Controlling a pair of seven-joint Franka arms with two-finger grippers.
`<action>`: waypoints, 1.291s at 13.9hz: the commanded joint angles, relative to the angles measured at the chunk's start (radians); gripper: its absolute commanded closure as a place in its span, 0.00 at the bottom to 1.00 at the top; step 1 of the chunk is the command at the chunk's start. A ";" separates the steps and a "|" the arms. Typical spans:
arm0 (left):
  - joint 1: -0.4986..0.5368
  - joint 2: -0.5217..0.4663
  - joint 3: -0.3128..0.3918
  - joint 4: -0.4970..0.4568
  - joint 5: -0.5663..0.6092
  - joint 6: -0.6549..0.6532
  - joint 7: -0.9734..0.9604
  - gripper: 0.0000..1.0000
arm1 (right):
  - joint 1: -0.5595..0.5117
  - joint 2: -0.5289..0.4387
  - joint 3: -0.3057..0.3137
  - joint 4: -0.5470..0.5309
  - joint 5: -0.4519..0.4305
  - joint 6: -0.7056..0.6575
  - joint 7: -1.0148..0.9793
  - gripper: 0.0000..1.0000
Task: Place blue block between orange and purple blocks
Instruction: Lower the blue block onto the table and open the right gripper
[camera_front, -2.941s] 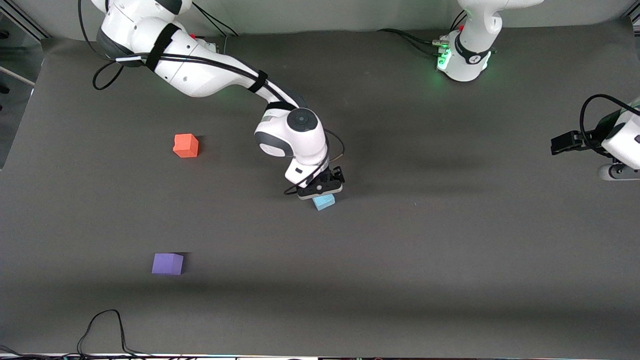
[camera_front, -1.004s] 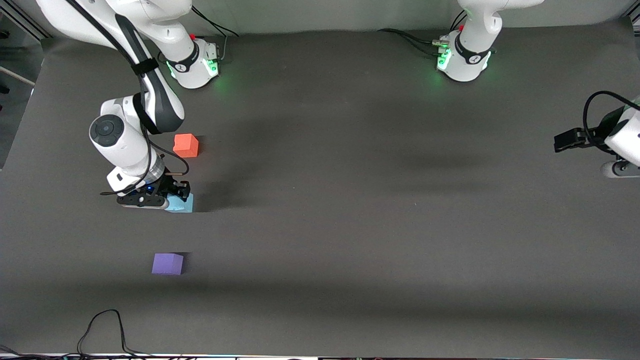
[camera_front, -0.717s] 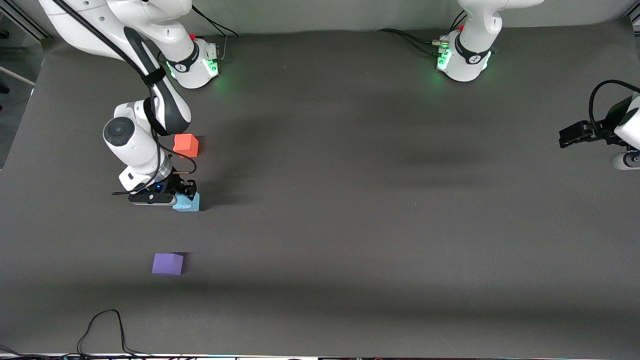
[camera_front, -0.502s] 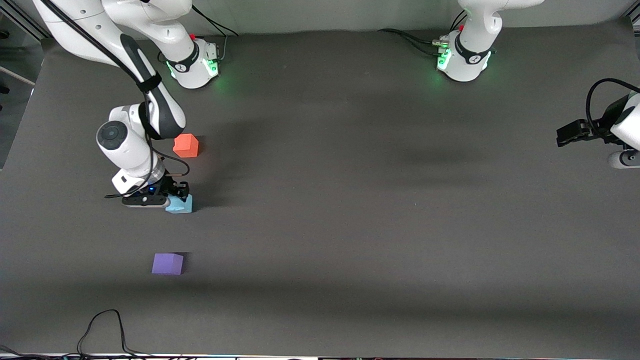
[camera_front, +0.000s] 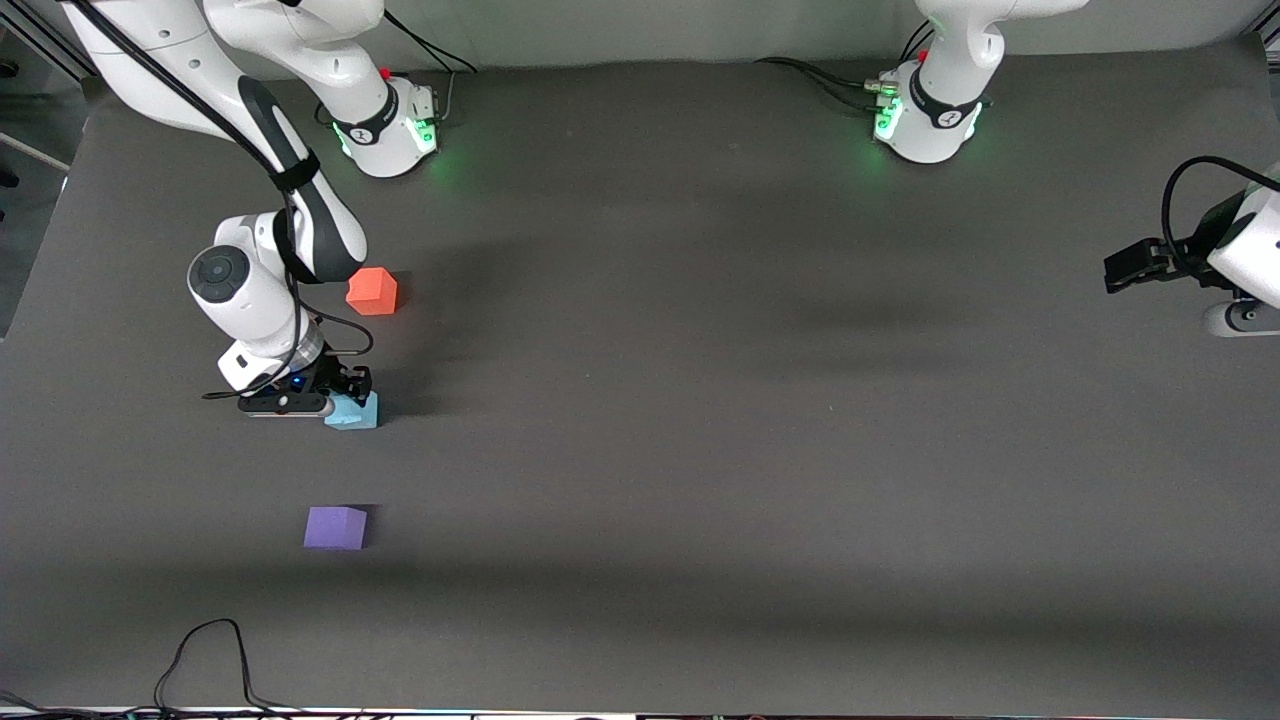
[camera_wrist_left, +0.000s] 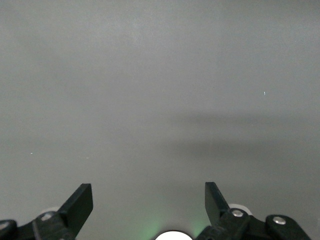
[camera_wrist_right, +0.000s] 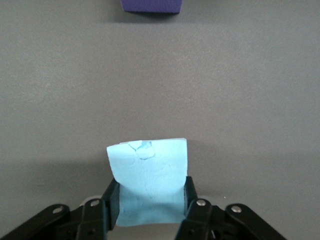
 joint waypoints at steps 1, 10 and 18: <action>-0.013 -0.004 0.004 0.009 0.011 -0.020 -0.011 0.00 | 0.006 0.004 -0.002 -0.002 0.033 0.023 -0.030 0.67; -0.012 -0.003 0.004 0.009 0.011 -0.026 -0.004 0.00 | 0.008 0.000 -0.002 0.000 0.050 0.018 -0.011 0.00; -0.010 -0.003 0.004 0.009 0.011 -0.026 -0.003 0.00 | 0.012 -0.216 0.002 0.029 0.055 -0.202 -0.017 0.00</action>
